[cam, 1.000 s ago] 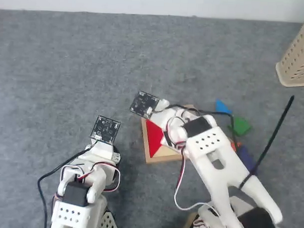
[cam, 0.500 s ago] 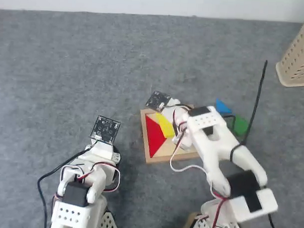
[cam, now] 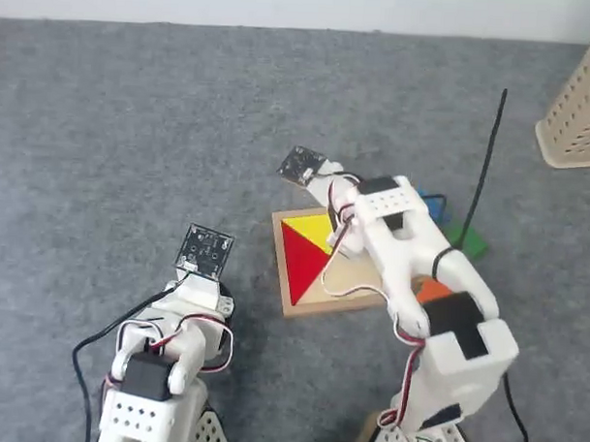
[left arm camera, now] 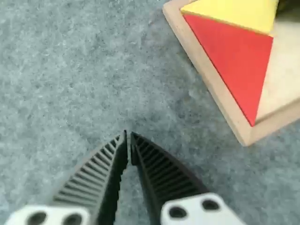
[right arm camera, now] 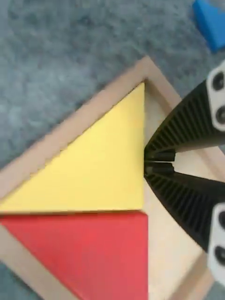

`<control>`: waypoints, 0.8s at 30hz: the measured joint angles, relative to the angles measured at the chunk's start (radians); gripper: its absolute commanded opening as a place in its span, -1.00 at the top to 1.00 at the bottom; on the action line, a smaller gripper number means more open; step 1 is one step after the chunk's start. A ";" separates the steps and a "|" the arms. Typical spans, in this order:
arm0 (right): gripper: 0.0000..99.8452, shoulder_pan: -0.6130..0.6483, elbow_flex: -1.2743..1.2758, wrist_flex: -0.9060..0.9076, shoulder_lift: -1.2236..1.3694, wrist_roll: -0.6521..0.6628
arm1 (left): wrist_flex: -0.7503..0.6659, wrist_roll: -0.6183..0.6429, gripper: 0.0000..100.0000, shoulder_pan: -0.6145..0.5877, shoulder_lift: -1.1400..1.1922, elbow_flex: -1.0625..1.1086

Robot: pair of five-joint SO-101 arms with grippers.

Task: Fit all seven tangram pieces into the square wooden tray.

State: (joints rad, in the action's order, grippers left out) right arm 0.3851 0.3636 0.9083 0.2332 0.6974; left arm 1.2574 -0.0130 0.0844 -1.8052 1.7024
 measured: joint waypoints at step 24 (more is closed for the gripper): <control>0.76 -0.301 0.158 0.227 -0.427 -0.279 | 0.000 0.000 0.98 0.000 0.000 0.000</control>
State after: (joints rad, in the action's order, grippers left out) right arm 0.0844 0.5217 1.1354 -0.1933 0.4181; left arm 1.2574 -0.0130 0.0844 -1.8052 1.7024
